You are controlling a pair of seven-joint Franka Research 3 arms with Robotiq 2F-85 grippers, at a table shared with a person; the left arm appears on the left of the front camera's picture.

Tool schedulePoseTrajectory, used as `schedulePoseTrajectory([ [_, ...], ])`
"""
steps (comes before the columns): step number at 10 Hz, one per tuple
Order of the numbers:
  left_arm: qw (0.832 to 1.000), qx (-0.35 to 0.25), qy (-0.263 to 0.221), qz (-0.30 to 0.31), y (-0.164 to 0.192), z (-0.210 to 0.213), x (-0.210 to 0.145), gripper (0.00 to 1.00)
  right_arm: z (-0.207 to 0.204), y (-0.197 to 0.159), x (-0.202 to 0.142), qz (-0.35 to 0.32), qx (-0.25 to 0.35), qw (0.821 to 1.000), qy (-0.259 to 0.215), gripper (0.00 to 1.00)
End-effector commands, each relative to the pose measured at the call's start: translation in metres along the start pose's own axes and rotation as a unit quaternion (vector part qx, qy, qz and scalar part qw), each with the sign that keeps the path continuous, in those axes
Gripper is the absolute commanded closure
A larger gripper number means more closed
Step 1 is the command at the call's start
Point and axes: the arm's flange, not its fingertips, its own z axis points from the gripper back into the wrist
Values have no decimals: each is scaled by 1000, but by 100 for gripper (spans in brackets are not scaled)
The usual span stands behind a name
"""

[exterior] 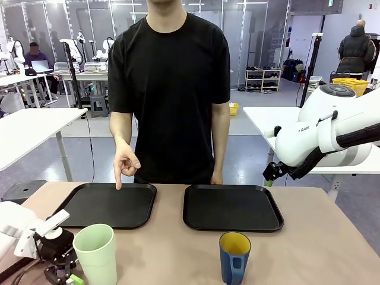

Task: Sort and store the cups by type.
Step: Pick up the Reusable plastic cup.

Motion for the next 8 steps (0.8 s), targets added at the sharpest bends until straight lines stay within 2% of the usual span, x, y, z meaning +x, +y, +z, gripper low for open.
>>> schedulePoseTrajectory([
  [1,1000,3,-9,-17,-23,-38,-23,0,0,-3,0,6,1,1000,-1,0],
  [8,999,29,4,-33,-14,-51,4,0,0,-3,0,6,1,1000,-1,0],
])
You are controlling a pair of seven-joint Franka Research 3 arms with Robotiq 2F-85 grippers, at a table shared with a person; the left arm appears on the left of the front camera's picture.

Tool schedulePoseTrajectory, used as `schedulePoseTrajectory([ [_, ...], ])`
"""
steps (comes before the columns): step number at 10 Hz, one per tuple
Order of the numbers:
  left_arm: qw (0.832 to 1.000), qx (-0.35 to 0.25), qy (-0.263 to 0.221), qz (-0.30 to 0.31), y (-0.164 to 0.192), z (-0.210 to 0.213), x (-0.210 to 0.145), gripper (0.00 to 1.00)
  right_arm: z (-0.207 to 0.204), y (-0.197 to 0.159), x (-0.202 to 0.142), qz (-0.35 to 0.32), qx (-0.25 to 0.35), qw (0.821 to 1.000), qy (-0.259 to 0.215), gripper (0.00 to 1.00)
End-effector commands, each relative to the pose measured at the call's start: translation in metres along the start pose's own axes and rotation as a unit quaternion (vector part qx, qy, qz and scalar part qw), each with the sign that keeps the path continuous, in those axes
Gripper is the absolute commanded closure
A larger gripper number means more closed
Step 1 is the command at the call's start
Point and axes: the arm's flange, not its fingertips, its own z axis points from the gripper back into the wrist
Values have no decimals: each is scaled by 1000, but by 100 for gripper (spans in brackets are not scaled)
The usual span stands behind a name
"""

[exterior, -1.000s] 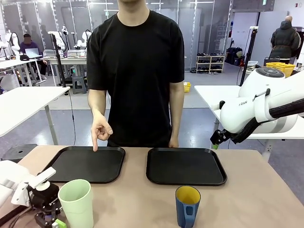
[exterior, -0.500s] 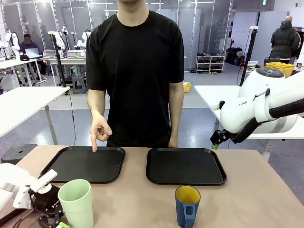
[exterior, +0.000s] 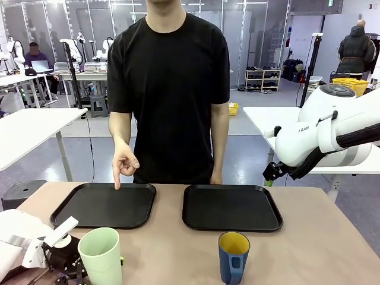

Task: Sort and store the cups by type.
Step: Pick up the Reusable plastic cup.

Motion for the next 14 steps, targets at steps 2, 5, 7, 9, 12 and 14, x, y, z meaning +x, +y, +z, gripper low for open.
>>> schedulePoseTrajectory([
  [2,999,31,10,-14,-4,-3,-1,0,0,-3,0,5,1,1000,-1,0],
  [5,999,33,7,-22,-6,3,4,19,0,-3,0,5,1,1000,-1,0],
  [7,999,38,7,-20,-7,3,6,26,0,-3,0,5,1,1000,-1,0],
  [9,999,48,6,-23,-9,2,12,45,0,-3,0,5,1,1000,-1,0],
  [12,998,56,5,-20,-19,5,42,67,0,-3,0,5,1,1000,-1,0],
  [14,997,71,7,-7,-24,18,72,67,0,-3,0,5,1,1000,-1,0],
])
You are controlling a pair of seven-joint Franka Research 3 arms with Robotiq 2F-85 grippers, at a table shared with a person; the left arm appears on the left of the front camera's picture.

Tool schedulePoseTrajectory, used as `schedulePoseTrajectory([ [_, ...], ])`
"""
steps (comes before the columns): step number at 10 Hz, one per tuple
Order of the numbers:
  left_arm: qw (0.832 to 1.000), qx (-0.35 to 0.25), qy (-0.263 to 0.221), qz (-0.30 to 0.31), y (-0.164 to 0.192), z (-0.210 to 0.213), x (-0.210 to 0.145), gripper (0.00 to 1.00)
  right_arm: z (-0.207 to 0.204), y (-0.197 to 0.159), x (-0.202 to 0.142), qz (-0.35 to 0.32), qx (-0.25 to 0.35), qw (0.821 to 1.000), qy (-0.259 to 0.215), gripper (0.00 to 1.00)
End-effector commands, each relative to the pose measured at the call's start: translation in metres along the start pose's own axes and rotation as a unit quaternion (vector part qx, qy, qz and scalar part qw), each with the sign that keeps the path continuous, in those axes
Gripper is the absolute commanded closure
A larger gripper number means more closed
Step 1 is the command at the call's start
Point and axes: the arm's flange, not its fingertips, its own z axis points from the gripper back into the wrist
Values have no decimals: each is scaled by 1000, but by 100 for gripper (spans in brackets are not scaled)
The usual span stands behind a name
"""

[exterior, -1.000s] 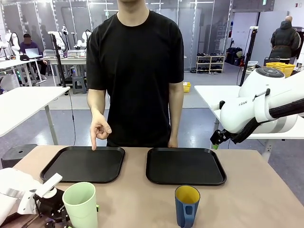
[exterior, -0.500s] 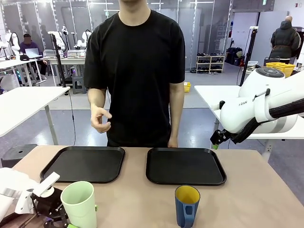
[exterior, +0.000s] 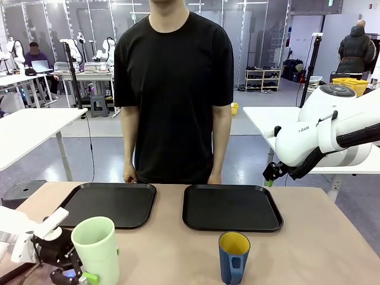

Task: Sort and store the cups by type.
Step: Pick up the Reusable plastic cup, then place the picked Reusable plastic cup into the Flat Tray indicated by the person.

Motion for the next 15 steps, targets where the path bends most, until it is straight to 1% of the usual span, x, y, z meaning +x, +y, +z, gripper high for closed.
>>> schedulePoseTrajectory([
  [1,999,37,16,-10,-11,18,46,67,0,-3,0,5,1,1000,-1,0],
  [2,999,46,9,6,-12,28,60,67,0,-3,0,5,1,1000,-1,0],
  [4,997,65,27,-14,-11,44,84,67,0,-3,0,5,1,1000,-1,0],
  [6,998,62,26,-12,-10,51,92,67,0,-3,0,5,1,1000,-1,0],
  [8,998,59,18,-13,-12,58,92,67,0,-3,0,5,1,1000,-1,0],
  [9,997,71,31,-3,11,58,62,67,0,-3,0,5,1,1000,-1,0],
  [15,997,71,31,-3,11,58,62,67,0,-3,0,5,1,1000,-1,0],
])
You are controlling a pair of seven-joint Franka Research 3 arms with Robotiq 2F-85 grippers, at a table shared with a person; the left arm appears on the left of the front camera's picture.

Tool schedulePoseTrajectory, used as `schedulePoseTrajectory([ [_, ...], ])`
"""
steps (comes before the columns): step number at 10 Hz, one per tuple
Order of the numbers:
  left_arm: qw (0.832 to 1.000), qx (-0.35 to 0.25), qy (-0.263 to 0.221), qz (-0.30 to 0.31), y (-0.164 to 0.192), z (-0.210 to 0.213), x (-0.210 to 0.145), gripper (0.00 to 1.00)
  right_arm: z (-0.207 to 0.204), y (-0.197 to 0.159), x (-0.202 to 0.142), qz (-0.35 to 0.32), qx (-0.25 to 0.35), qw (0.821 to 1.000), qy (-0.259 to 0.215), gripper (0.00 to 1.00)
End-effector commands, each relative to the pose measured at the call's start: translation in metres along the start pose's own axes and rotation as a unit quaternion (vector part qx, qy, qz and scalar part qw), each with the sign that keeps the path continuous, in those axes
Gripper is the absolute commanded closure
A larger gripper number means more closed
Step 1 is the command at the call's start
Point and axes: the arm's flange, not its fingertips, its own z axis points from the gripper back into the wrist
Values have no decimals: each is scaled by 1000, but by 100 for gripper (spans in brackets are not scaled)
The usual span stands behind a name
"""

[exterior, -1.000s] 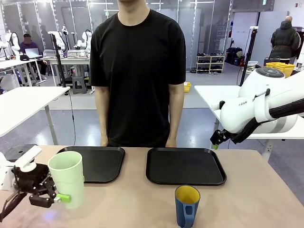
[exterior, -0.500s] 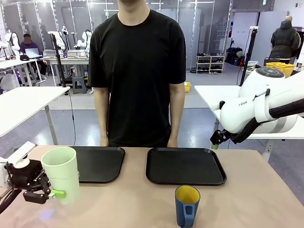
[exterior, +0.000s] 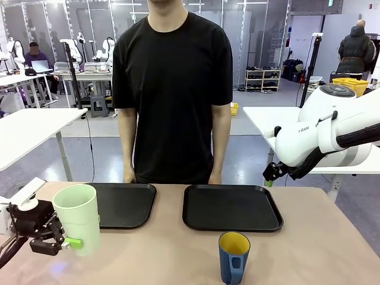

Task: Sort and store the cups by type.
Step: Place the picked Reusable plastic cup into the Flat Tray indicated by the person.

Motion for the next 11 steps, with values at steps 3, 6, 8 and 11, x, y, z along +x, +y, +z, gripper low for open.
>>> schedulePoseTrajectory([
  [3,1000,3,1,-1,2,0,-1,67,0,-3,0,5,1,1000,-2,0],
  [6,1000,3,1,-1,2,0,-1,67,0,-3,0,5,1,1000,-2,0],
  [8,1000,3,1,-1,2,0,-1,67,0,-3,0,5,1,1000,-2,0],
  [11,1000,3,1,-1,2,0,-1,67,0,-3,0,5,1,1000,-2,0],
])
